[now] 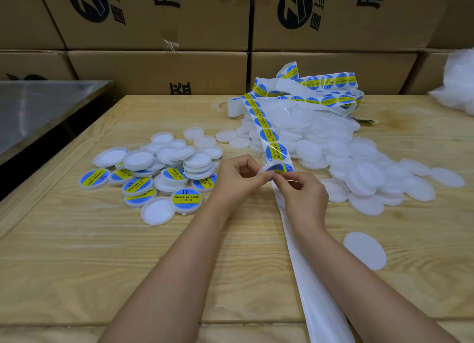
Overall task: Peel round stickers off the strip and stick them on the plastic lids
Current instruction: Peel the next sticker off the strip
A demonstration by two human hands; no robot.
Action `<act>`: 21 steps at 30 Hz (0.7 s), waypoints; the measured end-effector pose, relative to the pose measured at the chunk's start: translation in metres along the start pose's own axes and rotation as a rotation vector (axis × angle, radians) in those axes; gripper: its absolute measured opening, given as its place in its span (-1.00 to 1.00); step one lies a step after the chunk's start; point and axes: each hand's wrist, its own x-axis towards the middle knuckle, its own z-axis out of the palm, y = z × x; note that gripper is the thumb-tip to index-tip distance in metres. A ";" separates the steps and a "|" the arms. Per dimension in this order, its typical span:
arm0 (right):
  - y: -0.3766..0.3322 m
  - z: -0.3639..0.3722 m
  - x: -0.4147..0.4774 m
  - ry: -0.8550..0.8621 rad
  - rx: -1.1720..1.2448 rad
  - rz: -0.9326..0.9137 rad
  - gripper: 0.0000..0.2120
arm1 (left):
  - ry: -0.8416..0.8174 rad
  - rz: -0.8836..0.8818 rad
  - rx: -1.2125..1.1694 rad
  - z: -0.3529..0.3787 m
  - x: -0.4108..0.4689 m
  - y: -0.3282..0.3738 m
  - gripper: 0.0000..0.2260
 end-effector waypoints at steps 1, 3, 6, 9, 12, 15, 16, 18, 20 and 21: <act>0.000 0.000 0.000 0.005 0.002 0.000 -0.87 | 0.007 0.002 0.001 0.000 0.000 0.000 -0.79; 0.000 0.001 -0.001 0.012 0.002 -0.003 -0.86 | 0.006 0.006 -0.003 0.001 0.001 -0.001 -0.78; -0.001 0.002 -0.001 0.013 -0.010 -0.018 -0.77 | -0.008 -0.011 -0.061 0.001 0.002 -0.003 -0.76; -0.001 0.001 -0.001 -0.001 0.103 0.004 -0.52 | -0.024 -0.079 -0.168 0.000 0.004 -0.003 -0.77; -0.001 0.001 -0.002 -0.084 0.159 -0.056 -0.64 | -0.076 -0.184 -0.309 -0.001 0.004 -0.003 -0.84; -0.001 0.001 -0.002 -0.103 0.202 -0.108 -0.80 | -0.163 -0.250 -0.388 -0.001 0.005 -0.002 -0.88; 0.000 0.001 -0.001 -0.090 0.207 -0.106 -0.84 | -0.186 -0.266 -0.404 -0.001 0.004 -0.002 -0.88; 0.003 0.000 0.000 -0.060 0.209 -0.093 -0.90 | -0.221 -0.285 -0.412 -0.002 0.004 -0.002 -0.86; 0.004 -0.001 0.002 -0.029 0.202 -0.076 -0.90 | -0.259 -0.290 -0.403 -0.003 0.004 -0.001 -0.83; 0.004 -0.001 0.002 -0.012 0.187 -0.074 -0.88 | -0.280 -0.289 -0.404 -0.004 0.003 -0.001 -0.83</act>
